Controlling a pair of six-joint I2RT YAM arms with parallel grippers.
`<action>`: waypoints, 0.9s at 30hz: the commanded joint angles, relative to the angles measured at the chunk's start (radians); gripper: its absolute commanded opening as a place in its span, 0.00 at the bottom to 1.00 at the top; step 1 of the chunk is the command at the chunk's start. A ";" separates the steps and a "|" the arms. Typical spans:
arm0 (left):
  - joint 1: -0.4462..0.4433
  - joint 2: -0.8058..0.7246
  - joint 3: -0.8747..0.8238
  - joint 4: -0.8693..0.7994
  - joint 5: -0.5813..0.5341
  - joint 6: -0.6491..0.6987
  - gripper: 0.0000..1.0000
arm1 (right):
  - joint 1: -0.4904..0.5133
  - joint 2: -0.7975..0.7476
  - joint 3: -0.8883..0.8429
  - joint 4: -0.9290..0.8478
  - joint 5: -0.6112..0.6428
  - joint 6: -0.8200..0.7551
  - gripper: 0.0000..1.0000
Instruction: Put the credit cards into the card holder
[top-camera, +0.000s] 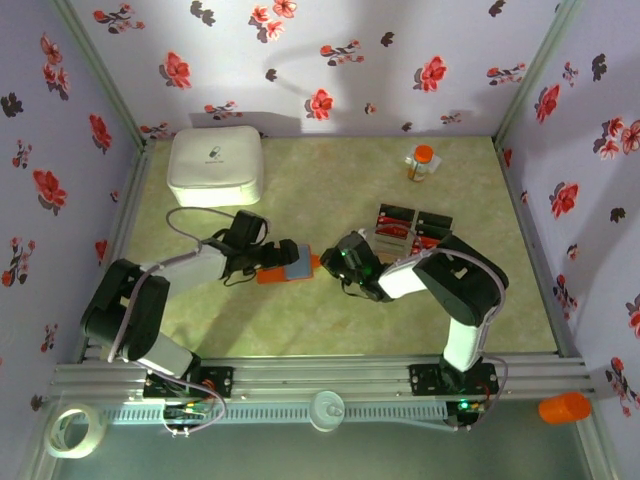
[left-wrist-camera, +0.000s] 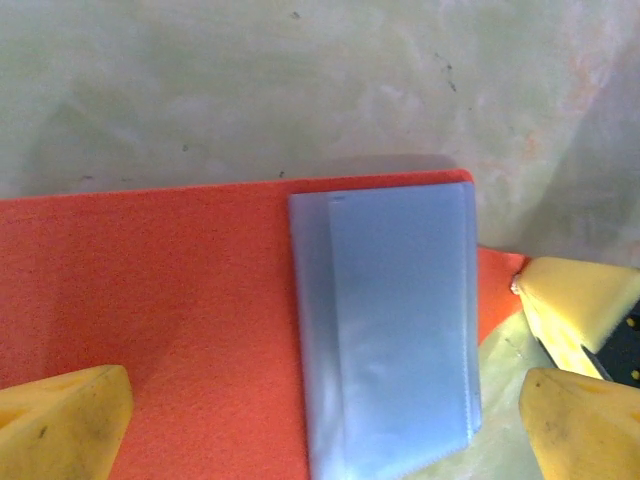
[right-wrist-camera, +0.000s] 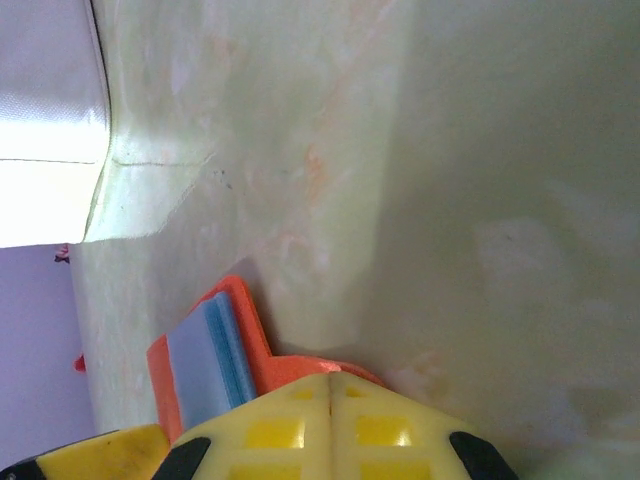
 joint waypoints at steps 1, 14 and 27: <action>0.003 0.015 0.023 -0.057 -0.044 0.055 1.00 | 0.013 -0.023 -0.050 -0.031 0.030 0.039 0.00; -0.001 0.060 0.061 -0.081 -0.072 0.116 1.00 | 0.054 -0.022 -0.045 -0.009 0.028 0.050 0.00; -0.009 0.032 0.072 -0.091 -0.080 0.112 1.00 | 0.062 -0.074 0.087 -0.147 -0.057 -0.122 0.00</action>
